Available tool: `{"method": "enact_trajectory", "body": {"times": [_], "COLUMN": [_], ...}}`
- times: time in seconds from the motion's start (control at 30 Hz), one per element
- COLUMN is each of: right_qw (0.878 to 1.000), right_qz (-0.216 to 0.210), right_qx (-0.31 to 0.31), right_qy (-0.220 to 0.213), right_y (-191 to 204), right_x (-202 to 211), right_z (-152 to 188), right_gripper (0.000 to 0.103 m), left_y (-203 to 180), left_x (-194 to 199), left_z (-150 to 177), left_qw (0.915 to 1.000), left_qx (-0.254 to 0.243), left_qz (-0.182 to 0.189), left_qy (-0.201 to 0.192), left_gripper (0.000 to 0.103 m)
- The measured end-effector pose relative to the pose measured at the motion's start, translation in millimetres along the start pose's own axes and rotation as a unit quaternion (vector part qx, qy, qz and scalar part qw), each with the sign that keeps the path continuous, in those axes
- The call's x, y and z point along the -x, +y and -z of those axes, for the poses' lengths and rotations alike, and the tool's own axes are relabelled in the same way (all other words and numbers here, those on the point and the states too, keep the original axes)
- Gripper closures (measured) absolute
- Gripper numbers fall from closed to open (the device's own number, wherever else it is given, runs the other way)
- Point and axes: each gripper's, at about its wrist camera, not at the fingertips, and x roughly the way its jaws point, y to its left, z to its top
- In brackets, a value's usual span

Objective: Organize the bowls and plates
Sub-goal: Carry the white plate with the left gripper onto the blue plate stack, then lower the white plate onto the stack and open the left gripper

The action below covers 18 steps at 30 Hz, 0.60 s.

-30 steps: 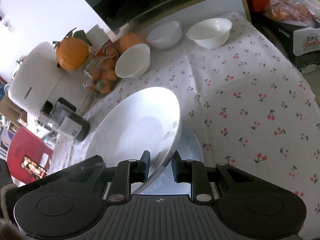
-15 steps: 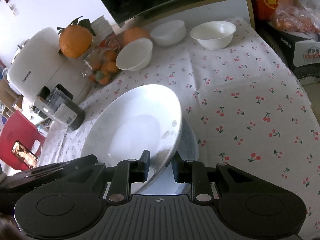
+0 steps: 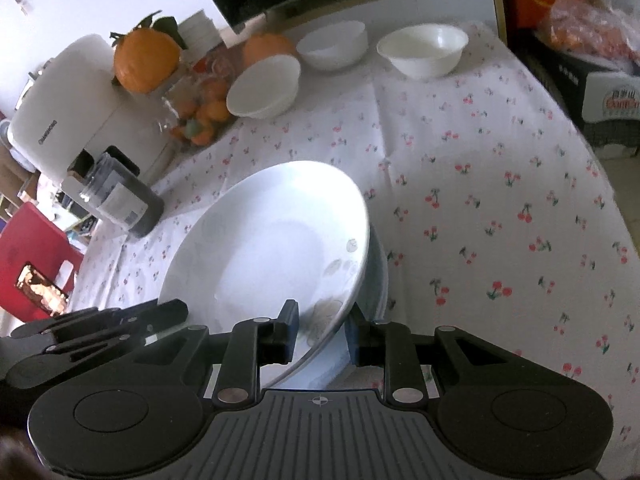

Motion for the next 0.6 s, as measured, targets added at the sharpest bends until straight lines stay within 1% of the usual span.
{"method": "enact_trajectory", "body": {"times": [0.13,0.33,0.6], "right_qw": [1.0,1.0,0.999], "right_qz": [0.007,0.0,0.007], "right_qx": [0.021,0.022,0.045], "right_qy": [0.002,0.012,0.014], "right_y": [7.6,6.4,11.6], "right_x": [2.9,6.4,9.2], "right_z": [3.8,2.2,1.6], "right_gripper": [0.078,0.078,0.076], "left_y": [4.4,3.8,2.3], "left_x": [-2.0,1.6,0.9], "left_z": [1.7,2.4,1.8], "left_qw": [0.9999,0.9997,0.9995], "left_qx": [0.003,0.004,-0.001], "left_qz": [0.007,0.016,0.02], "left_qy": [0.013,0.02,0.026], "left_gripper": [0.088,0.088,0.088]}}
